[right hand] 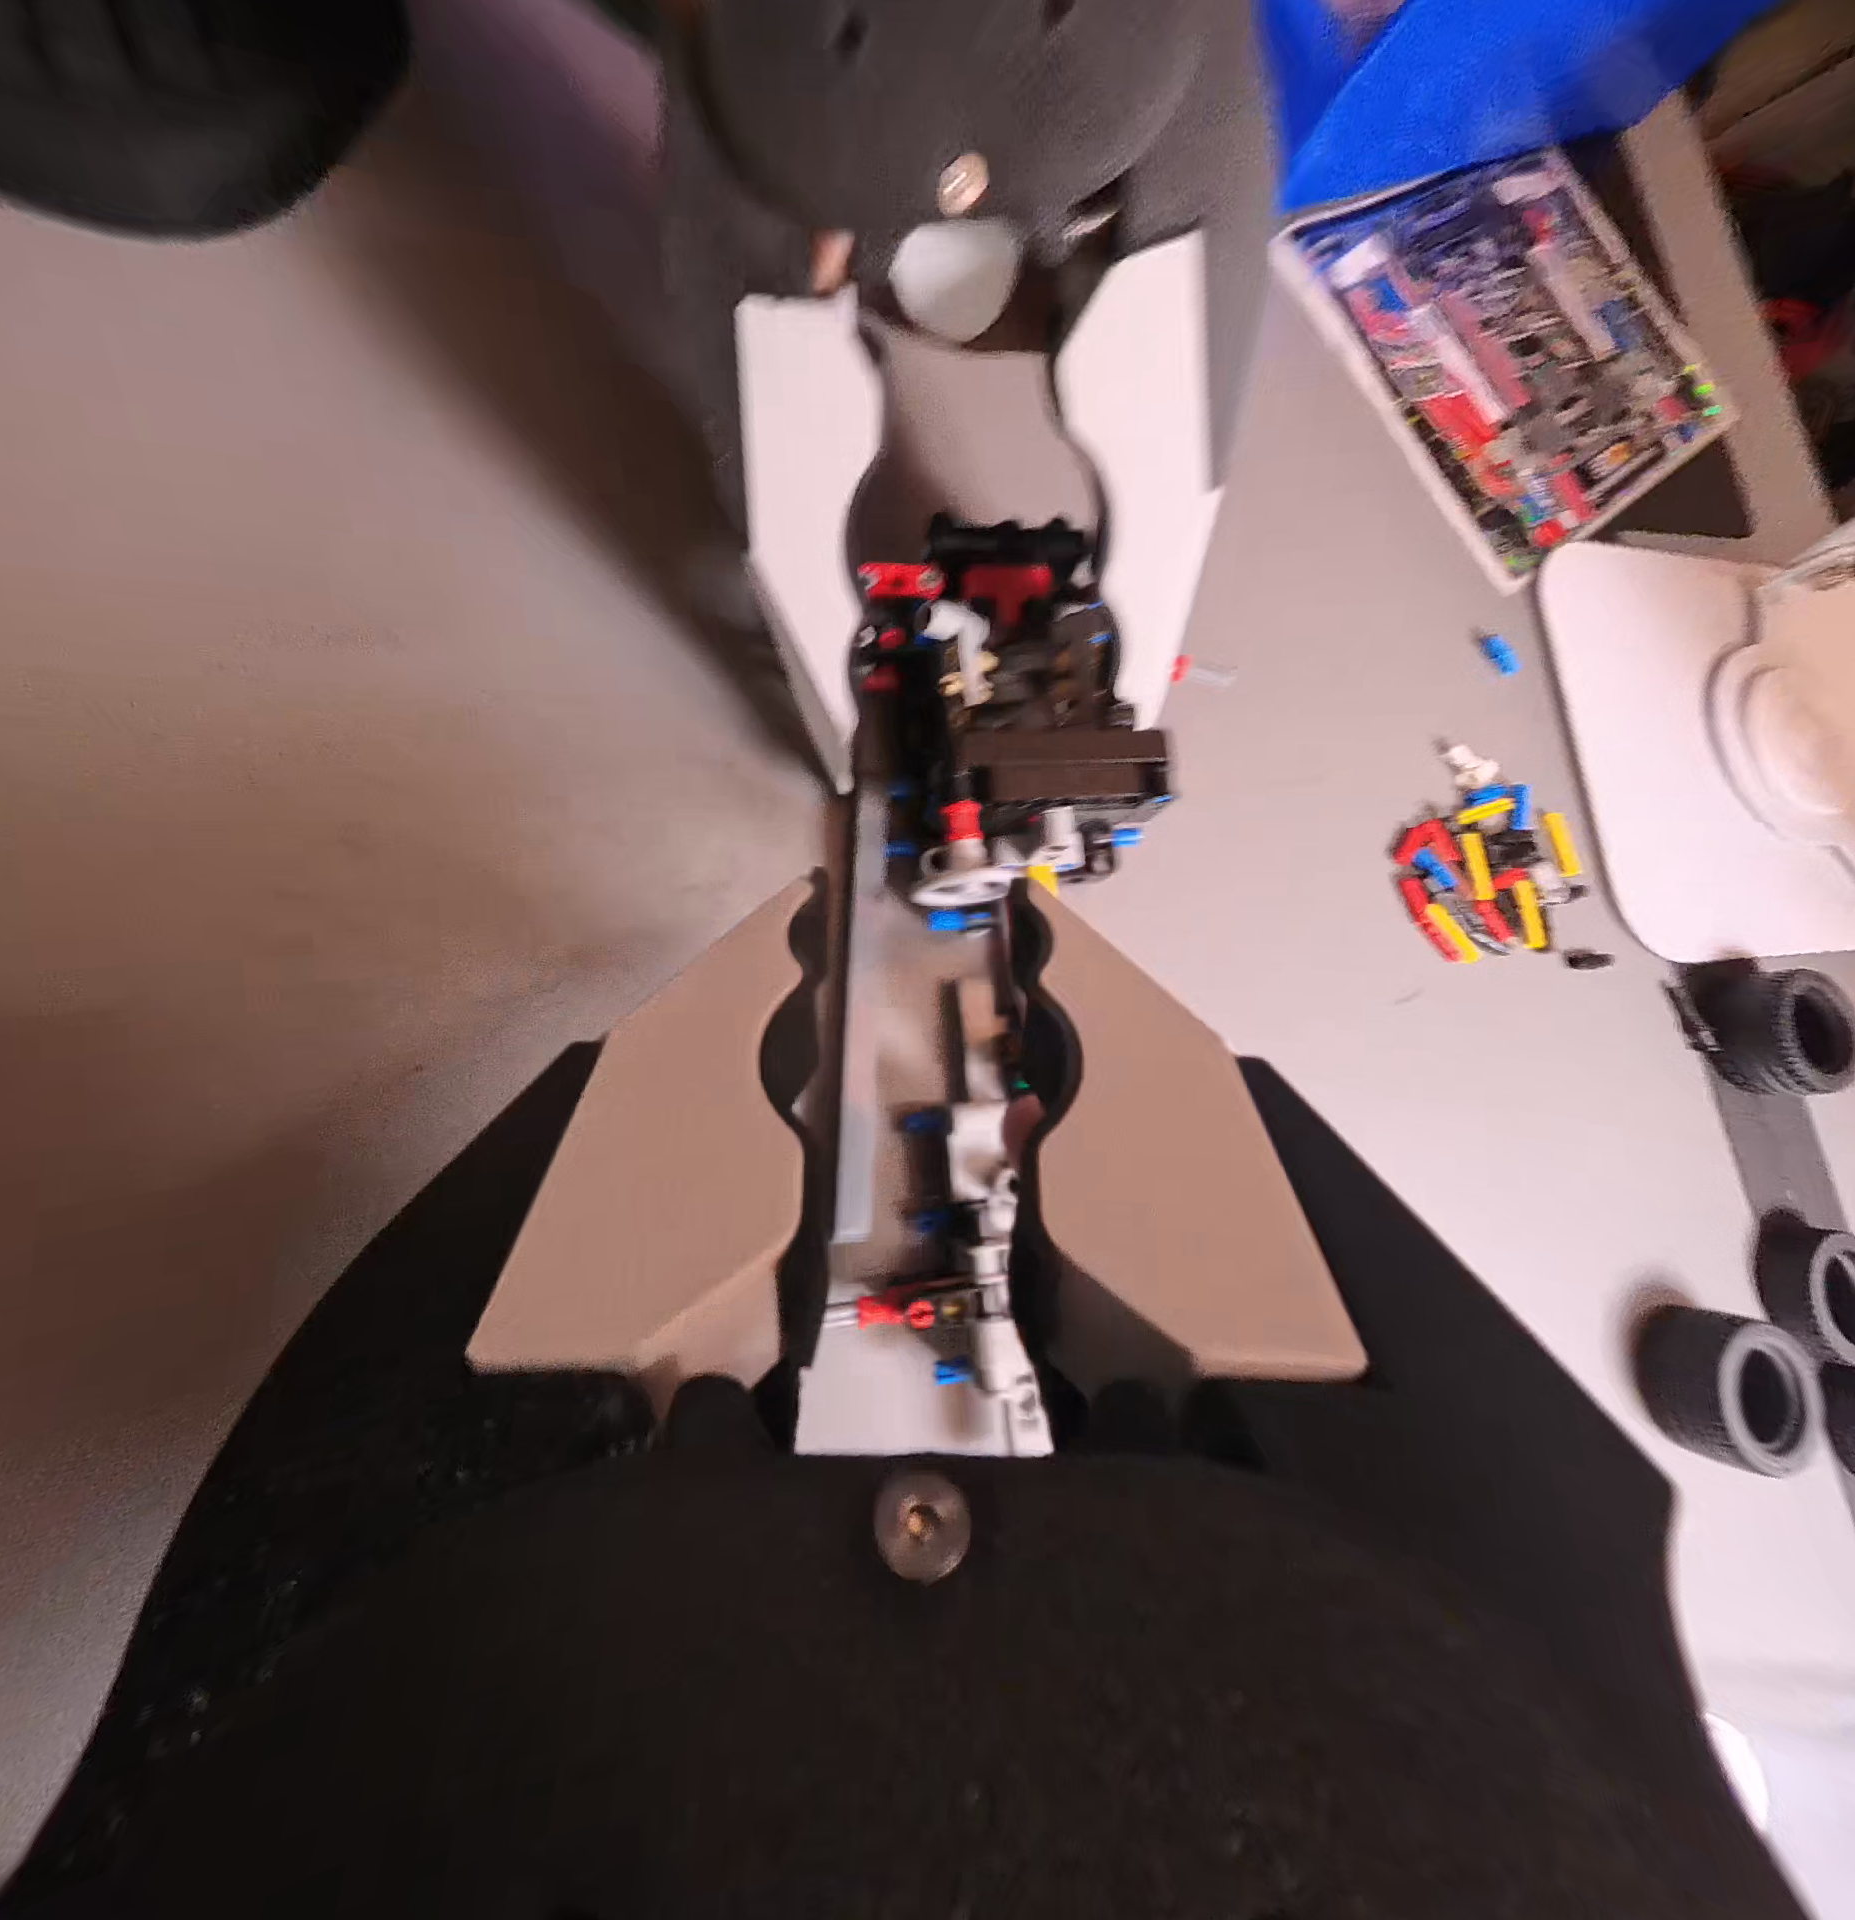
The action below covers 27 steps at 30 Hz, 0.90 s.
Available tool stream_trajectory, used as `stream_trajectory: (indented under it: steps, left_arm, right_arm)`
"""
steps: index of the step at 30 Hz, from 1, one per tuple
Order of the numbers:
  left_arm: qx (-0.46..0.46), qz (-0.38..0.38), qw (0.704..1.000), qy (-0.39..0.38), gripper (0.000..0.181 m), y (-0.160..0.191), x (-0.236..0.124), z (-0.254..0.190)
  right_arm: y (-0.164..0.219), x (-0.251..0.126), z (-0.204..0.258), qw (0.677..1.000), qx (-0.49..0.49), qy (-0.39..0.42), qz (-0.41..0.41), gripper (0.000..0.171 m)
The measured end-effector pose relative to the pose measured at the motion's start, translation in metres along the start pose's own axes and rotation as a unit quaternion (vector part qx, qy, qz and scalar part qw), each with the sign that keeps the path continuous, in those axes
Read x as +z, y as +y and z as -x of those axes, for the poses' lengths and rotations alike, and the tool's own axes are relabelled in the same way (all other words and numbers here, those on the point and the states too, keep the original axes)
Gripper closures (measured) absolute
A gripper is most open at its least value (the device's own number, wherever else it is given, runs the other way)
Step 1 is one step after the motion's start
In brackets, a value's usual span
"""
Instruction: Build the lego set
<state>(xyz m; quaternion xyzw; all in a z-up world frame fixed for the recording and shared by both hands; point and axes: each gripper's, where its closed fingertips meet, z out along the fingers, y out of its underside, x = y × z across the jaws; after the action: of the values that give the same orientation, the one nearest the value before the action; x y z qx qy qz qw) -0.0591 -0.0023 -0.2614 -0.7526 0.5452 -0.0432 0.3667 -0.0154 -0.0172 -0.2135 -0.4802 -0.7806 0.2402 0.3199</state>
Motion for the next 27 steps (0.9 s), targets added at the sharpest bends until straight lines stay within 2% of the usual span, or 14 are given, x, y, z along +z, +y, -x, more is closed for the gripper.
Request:
stream_trajectory:
  steps: [2,3,4,7,9,15,17,27]
  left_arm:
    - [-0.004,0.000,1.000,0.005,0.113,0.000,0.000,0.000]
    - [-0.007,0.000,1.000,0.007,0.113,0.000,0.001,0.000]
    - [-0.009,0.000,1.000,0.009,0.113,0.000,0.001,0.000]
    - [-0.012,0.000,1.000,0.008,0.112,0.001,0.001,0.000]
    - [-0.012,0.000,1.000,0.007,0.112,0.000,0.001,0.000]
    - [-0.010,-0.002,1.000,0.005,0.112,0.001,0.001,0.000]
    - [-0.011,-0.003,1.000,0.004,0.112,0.002,0.001,0.001]
    - [-0.016,-0.008,1.000,0.000,0.111,0.000,0.002,0.002]
  right_arm:
    - [0.000,0.001,-0.014,1.000,-0.004,-0.005,0.012,0.109]
    - [0.005,0.007,-0.015,0.999,-0.006,-0.022,0.036,0.089]
    - [0.011,0.015,-0.017,0.998,-0.007,-0.036,0.059,0.077]
    - [0.020,0.040,-0.019,0.991,-0.023,-0.070,0.108,0.056]
    - [0.022,0.053,-0.020,0.987,-0.018,-0.094,0.128,0.056]
    - [0.031,0.072,-0.014,0.976,0.002,-0.162,0.144,0.074]
    - [0.029,0.072,-0.015,0.978,0.001,-0.161,0.134,0.080]
    - [0.029,0.072,-0.017,0.980,-0.003,-0.164,0.108,0.084]
